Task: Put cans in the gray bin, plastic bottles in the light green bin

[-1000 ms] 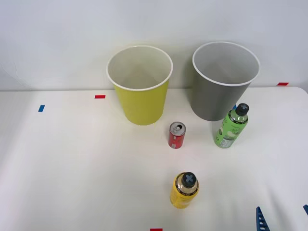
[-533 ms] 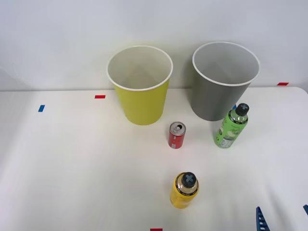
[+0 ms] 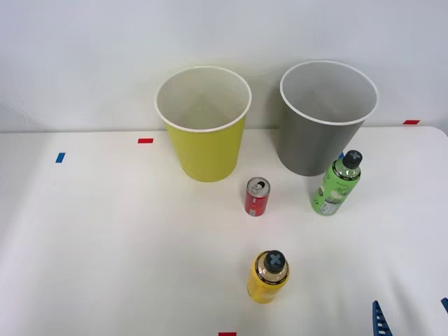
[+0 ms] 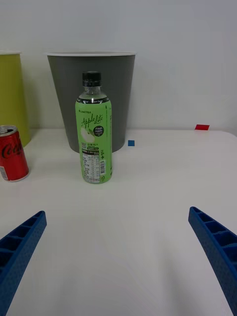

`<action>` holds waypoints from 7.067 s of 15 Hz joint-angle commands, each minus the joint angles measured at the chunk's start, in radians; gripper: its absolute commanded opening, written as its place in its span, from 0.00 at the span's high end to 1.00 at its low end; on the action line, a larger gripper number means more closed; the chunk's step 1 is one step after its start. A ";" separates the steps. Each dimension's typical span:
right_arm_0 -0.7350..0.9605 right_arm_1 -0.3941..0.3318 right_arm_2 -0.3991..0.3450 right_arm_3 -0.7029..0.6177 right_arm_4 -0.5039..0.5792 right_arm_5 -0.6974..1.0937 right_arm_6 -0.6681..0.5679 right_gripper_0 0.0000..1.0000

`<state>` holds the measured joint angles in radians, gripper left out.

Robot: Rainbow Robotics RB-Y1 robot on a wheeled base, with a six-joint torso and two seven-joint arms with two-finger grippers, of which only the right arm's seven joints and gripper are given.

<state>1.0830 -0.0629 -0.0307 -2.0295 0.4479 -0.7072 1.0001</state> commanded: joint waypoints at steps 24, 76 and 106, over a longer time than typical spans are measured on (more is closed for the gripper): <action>-0.017 0.006 0.006 0.041 -0.002 0.012 0.002 0.00; -0.953 0.080 -0.044 0.433 -0.008 0.396 0.152 1.00; -1.233 -0.287 0.273 -0.206 -0.557 1.121 0.052 1.00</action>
<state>-0.0655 -0.3201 0.2078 -2.2607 -0.0196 0.3651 1.0713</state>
